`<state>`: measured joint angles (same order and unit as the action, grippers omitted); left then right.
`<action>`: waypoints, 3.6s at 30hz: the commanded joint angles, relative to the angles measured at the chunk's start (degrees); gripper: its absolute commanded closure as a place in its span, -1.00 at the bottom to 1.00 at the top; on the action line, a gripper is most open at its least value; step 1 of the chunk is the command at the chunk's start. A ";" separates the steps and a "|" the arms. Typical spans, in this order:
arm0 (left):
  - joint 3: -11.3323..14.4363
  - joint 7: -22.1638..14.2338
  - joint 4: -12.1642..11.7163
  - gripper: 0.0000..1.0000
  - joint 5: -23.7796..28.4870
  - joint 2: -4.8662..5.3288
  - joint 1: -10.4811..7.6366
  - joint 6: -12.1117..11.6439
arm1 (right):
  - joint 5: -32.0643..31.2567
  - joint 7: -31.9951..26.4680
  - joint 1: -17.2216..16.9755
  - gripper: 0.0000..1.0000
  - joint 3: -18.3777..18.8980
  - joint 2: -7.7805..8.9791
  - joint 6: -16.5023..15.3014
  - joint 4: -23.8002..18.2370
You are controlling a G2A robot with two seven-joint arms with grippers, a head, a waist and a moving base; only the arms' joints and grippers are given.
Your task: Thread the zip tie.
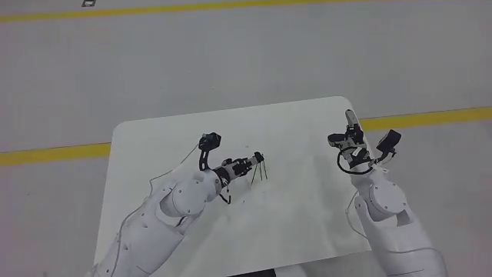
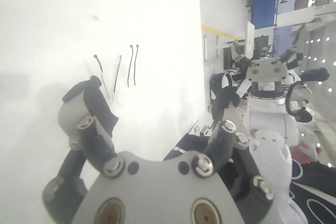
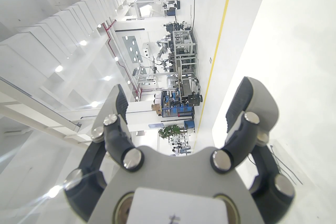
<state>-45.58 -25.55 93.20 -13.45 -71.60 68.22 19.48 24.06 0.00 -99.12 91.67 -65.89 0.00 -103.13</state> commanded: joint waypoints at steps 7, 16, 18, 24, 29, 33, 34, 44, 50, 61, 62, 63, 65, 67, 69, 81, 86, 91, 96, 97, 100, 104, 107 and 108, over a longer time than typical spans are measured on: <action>2.00 1.33 -3.42 -1.00 -0.94 -1.92 -3.20 0.00 | 0.92 -13.54 -1.35 -1.00 5.68 0.75 -5.33 2.26; 2.00 1.33 -3.42 -1.00 -0.94 -1.92 -3.20 0.00 | 6.55 -43.79 -1.74 -1.00 13.26 2.52 -9.63 10.80; 2.00 1.33 -3.42 -1.00 -0.94 -1.92 -3.20 0.00 | 6.55 -43.79 -1.74 -1.00 13.26 2.52 -9.63 10.80; 2.50 1.23 -3.28 -1.00 -1.23 -1.97 -3.06 -0.20 | 6.55 -43.79 -1.74 -1.00 13.26 2.52 -9.63 10.80; 6.54 1.42 -4.83 -1.00 -2.26 -3.17 -4.07 0.00 | 6.55 -43.79 -1.74 -1.00 13.26 2.52 -9.63 10.80; 9.56 1.77 -7.54 -1.00 -1.20 -4.87 -6.08 0.00 | 6.55 -43.79 -1.74 -1.00 13.26 2.52 -9.63 10.80; 10.31 2.09 -8.42 -1.00 -1.43 -5.31 -6.76 0.00 | 6.55 -43.79 -1.74 -1.00 13.26 2.52 -9.63 10.80; 13.88 3.97 -12.04 -1.00 -5.21 -7.44 -9.68 0.00 | 6.55 -43.79 -1.74 -1.00 13.26 2.52 -9.63 10.80; 14.81 4.90 -12.99 -1.00 -8.13 -7.90 -10.18 0.00 | 6.55 -43.79 -1.74 -1.00 13.26 2.52 -9.63 10.80; 9.08 -1.95 -23.35 -1.00 -14.64 -14.77 -11.41 0.00 | 6.55 -43.79 -1.74 -1.00 13.26 2.52 -9.63 10.80; 8.22 -1.69 -23.61 -1.00 -15.14 -15.30 -11.20 0.00 | 6.55 -43.79 -1.74 -1.00 13.26 2.52 -9.63 10.80; 8.22 -1.69 -23.61 -1.00 -15.14 -15.30 -11.20 0.00 | 6.55 -43.79 -1.74 -1.00 13.26 2.52 -9.63 10.80; 8.22 -1.69 -23.61 -1.00 -15.14 -15.30 -11.20 0.00 | 6.55 -43.79 -1.74 -1.00 13.26 2.52 -9.63 10.80; 8.22 -1.69 -23.61 -1.00 -15.14 -15.30 -11.20 0.00 | 6.55 -43.79 -1.74 -1.00 13.26 2.52 -9.63 10.80; 8.22 -1.69 -23.61 -1.00 -15.14 -15.30 -11.20 0.00 | 6.55 -43.79 -1.74 -1.00 13.26 2.52 -9.63 10.80; 8.22 -1.69 -23.61 -1.00 -15.14 -15.30 -11.20 0.00 | 6.55 -43.79 -1.74 -1.00 13.26 2.52 -9.63 10.80; 8.22 -1.69 -23.61 -1.00 -15.14 -15.30 -11.20 0.00 | 6.55 -43.79 -1.74 -1.00 13.26 2.52 -9.63 10.80; 8.79 -2.01 -22.85 -1.00 -17.41 -15.13 -10.92 0.00 | 6.55 -43.79 -1.74 -1.00 13.26 2.52 -9.63 10.80; 8.14 -4.48 -21.48 -1.00 -19.91 -15.09 -10.36 0.00 | 6.55 -43.79 -1.74 -1.00 13.26 2.52 -9.63 10.80; 7.72 -5.42 -21.29 -1.00 -20.28 -15.12 -10.11 0.00 | 6.55 -43.79 -1.74 -1.00 13.26 2.52 -9.63 10.80; 6.43 -6.12 -20.88 -0.88 -21.72 -15.38 -9.34 0.00 | 6.55 -43.79 -1.74 -1.00 13.26 2.52 -9.63 10.80; 4.85 -6.34 -20.78 0.04 -23.63 -16.04 -8.13 0.00 | 6.55 -43.79 -1.74 -1.00 13.26 2.52 -9.63 10.80; 3.71 -7.22 -20.82 0.24 -24.81 -16.62 -7.44 0.00 | 6.55 -43.79 -1.74 -1.00 13.26 2.52 -9.63 10.80; 3.41 -7.50 -20.86 0.44 -25.26 -16.80 -7.27 0.00 | 6.55 -43.79 -1.74 -1.00 13.26 2.52 -9.63 10.80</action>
<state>-41.85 -32.76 72.40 -38.17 -88.22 60.76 19.48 30.62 -43.76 -100.87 104.93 -63.37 -9.63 -92.34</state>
